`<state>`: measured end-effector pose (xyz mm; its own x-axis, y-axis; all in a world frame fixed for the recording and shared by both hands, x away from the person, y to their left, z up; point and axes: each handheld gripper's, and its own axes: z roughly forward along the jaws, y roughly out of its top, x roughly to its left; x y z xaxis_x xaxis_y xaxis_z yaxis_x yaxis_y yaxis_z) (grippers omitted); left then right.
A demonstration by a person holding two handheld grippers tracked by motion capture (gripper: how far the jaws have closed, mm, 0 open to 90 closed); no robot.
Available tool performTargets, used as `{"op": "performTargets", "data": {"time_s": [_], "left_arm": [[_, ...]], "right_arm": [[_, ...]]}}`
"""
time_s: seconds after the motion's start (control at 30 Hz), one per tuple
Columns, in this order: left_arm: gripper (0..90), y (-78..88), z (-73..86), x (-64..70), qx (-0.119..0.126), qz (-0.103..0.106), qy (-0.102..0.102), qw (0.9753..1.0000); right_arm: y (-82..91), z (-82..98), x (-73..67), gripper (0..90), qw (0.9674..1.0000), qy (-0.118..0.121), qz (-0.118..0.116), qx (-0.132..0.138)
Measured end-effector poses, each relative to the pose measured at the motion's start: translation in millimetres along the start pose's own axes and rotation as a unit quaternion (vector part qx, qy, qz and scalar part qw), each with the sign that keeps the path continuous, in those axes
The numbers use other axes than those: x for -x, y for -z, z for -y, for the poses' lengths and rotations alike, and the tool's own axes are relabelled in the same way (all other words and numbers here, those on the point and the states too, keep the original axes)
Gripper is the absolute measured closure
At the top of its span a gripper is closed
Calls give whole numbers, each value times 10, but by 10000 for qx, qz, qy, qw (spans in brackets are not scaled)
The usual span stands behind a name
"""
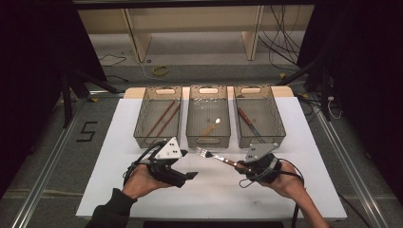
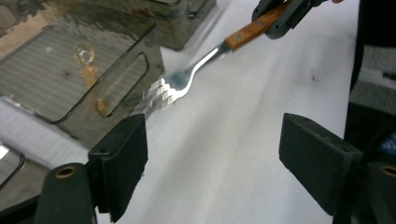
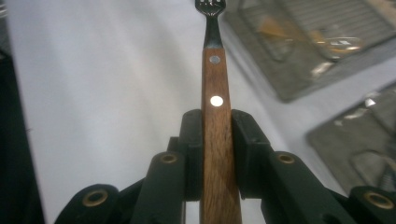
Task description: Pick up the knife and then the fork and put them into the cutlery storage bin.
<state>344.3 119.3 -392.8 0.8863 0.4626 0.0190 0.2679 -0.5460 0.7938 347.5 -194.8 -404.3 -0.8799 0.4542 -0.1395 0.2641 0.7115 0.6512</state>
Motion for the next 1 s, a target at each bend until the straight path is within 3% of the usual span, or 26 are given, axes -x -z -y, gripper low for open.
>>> {"op": "performTargets", "data": {"time_s": [0.27, 0.5, 0.6, 0.77, 1.0], "left_arm": [[214, 58, 235, -121, 454, -146, 649, 9968], [210, 47, 434, -193, 575, -324, 971, 9931], [210, 38, 495, -217, 513, -355, 1004, 9930], [210, 55, 582, -258, 608, -428, 1169, 9904], [209, 87, 668, -295, 646, -440, 1315, 9882]], "right_arm": [[158, 14, 281, 762, 9980, -390, 435, 228], [254, 1, 553, 761, 9934, -730, 788, 398], [282, -11, 682, 761, 9907, -877, 937, 461], [276, -1, 885, 761, 9849, -1208, 1122, 535], [227, 25, 1132, 761, 9751, -1651, 1400, 488]]}}
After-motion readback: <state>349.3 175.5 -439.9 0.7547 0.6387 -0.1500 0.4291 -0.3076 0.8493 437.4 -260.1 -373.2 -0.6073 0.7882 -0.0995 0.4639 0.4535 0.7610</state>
